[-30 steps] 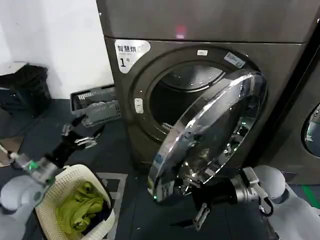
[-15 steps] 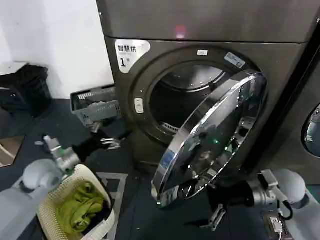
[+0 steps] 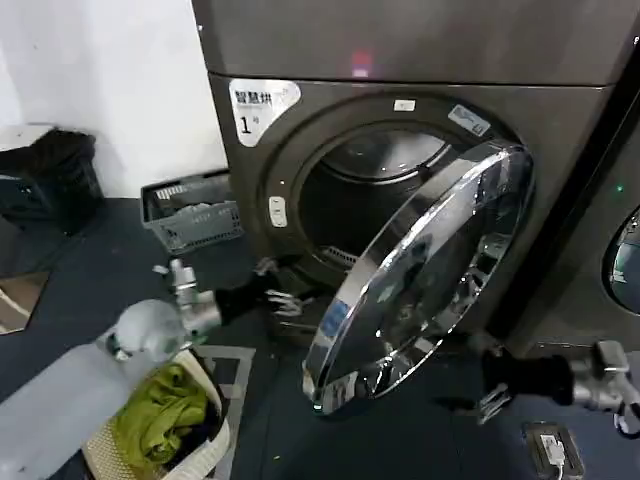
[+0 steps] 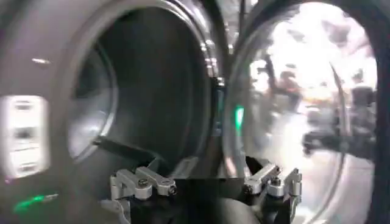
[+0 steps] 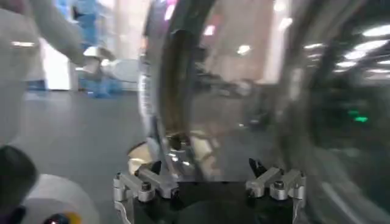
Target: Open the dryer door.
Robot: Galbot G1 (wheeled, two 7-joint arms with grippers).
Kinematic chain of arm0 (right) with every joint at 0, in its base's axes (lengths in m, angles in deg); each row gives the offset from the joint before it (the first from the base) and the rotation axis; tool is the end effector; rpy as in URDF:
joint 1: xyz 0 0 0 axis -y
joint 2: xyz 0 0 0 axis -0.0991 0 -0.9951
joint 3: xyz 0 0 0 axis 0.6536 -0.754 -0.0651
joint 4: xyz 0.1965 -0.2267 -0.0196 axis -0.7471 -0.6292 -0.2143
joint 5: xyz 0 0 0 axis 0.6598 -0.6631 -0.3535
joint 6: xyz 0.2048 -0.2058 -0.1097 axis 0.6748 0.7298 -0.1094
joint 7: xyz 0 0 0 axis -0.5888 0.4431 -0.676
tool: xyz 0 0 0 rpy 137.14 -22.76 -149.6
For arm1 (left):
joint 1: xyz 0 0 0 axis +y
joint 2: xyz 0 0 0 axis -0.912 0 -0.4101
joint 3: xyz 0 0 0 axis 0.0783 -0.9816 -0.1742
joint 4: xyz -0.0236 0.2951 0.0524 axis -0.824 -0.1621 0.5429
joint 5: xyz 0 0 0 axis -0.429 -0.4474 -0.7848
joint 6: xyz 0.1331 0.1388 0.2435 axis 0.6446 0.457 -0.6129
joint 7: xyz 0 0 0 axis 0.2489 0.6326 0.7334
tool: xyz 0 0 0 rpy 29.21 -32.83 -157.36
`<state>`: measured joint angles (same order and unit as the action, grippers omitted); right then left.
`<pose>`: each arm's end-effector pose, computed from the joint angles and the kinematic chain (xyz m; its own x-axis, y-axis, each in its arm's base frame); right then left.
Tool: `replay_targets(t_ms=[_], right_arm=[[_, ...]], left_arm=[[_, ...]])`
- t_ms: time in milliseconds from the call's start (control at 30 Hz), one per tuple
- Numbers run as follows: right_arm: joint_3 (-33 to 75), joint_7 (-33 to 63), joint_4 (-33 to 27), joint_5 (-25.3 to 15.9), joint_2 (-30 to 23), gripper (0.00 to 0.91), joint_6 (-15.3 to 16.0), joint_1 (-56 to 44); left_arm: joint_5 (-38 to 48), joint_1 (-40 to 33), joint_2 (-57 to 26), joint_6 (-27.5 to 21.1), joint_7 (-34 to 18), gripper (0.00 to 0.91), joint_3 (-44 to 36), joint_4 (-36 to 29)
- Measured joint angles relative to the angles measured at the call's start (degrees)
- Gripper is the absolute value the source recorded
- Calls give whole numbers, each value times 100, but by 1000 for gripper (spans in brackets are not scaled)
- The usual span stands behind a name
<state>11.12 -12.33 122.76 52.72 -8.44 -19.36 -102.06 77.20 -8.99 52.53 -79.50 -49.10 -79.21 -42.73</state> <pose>0.2291 -0.2480 -0.1524 -0.3925 -0.9013 0.1834 -0.9185 0.3737 -0.1295 0.3554 0.0364 -0.1642 -0.3897 0.9194 0.0543 0.9183 0.3923 -0.0523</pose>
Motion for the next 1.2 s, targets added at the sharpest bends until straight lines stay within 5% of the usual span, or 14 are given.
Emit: replay_targets(t_ms=[467,700,933,1200], right_arm=[[2571,218,-916,-89,-338,907,-177,-594],[3988,1004,-1451,253,-319,907,-80,-934],[5095,2108,-1752,612,-183,907,53,-1189],[5798,4534,-1789,677,205,907,228,-1350]], left_arm=[[8,-529,322,-21,247,907,-777,9],[-25,-647,488,0,269,907,-1016,-49],[45,-745,635,7,253,907,-1227,-201],[-40,-880,798,110,216,907,-1558,-300]])
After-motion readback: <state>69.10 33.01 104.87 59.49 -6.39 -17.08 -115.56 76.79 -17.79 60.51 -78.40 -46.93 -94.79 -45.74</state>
